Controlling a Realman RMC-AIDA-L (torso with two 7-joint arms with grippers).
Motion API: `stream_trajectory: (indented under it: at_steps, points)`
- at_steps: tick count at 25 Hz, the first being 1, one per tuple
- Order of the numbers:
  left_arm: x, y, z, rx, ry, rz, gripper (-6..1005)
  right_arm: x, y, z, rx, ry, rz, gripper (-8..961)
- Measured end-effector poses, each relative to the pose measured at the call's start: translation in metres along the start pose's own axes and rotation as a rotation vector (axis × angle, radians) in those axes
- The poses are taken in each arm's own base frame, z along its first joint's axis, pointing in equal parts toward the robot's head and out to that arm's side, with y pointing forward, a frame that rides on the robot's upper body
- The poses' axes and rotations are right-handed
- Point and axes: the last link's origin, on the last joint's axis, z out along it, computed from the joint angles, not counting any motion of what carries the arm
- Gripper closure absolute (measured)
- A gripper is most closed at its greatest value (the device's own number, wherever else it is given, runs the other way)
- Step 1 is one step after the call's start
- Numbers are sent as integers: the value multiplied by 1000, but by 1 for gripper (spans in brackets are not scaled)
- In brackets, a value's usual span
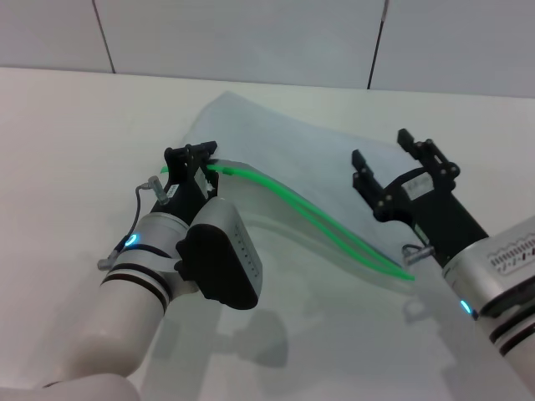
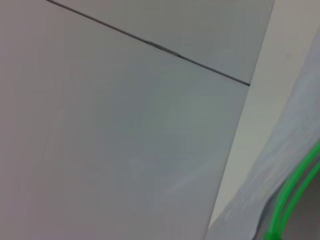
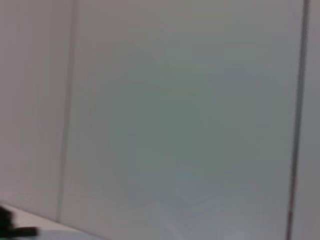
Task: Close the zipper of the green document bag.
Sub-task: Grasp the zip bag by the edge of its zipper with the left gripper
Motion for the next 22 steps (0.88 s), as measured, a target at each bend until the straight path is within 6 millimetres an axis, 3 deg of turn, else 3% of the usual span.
stream_trajectory:
  at_steps: [22]
  points:
    - [11,-3,1,16,78,62,935,-5,25,2,-178,-24,-92,274]
